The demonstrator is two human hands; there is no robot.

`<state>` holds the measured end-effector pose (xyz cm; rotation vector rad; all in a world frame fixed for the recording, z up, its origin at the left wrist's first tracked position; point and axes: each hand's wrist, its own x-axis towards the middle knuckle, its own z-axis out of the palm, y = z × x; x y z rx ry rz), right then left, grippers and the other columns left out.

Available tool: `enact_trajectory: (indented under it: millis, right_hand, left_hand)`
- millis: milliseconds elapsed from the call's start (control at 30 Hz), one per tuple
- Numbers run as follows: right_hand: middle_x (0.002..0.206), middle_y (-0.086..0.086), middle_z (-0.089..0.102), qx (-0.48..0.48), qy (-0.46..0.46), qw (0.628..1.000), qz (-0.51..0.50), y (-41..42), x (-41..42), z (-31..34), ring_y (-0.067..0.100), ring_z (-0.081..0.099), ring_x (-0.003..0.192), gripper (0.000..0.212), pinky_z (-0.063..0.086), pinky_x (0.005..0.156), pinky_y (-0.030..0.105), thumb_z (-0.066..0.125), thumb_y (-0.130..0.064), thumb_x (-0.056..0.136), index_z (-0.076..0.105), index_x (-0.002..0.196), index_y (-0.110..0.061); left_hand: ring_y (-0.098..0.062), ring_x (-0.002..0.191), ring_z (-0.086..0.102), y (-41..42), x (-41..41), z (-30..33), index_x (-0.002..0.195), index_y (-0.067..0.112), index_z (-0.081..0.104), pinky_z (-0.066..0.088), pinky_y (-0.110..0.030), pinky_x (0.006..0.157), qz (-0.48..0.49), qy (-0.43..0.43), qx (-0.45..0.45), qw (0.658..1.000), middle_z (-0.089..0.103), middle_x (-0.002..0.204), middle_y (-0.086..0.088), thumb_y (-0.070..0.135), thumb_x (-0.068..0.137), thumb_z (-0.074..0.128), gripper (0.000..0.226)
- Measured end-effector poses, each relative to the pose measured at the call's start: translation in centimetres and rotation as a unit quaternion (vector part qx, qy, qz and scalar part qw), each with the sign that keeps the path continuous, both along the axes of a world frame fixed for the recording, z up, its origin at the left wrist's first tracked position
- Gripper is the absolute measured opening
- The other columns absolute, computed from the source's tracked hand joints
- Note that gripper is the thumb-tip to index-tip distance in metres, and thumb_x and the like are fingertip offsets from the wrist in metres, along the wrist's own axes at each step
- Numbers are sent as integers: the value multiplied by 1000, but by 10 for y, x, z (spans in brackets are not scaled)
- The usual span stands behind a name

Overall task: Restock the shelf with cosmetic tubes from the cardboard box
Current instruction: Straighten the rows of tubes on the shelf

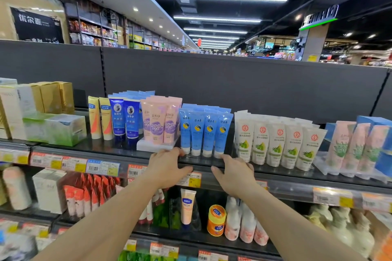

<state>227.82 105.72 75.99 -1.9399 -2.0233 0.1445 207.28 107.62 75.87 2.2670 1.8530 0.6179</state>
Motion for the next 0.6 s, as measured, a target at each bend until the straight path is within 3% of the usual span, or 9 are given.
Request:
enact_trajectory:
  millis: [400,500,600]
  right_hand:
    - [126,-2,59,29,8,999,-11,-5,-6,0,21,48,123,50,31,109,44,42,-52,96,43,137,-23]
    - [119,-8,61,110,50,993,7,-9,-21,3,16,50,118,40,32,105,40,45,-46,96,53,130,-26]
    - [113,-9,62,120,87,988,51,-8,-50,5,14,52,112,34,36,100,37,49,-44,95,58,122,-27]
  left_hand:
    - [-14,117,50,-3,-7,-1,134,28,46,40,-39,104,-6,-26,23,999,57,125,6,55,87,56,55]
    - [-14,107,55,-6,-24,2,120,25,58,48,-37,93,35,-63,102,992,61,114,7,49,89,57,39]
    - [-20,108,52,-5,-53,1,114,24,59,45,-35,89,118,-54,127,983,59,112,3,46,90,54,33]
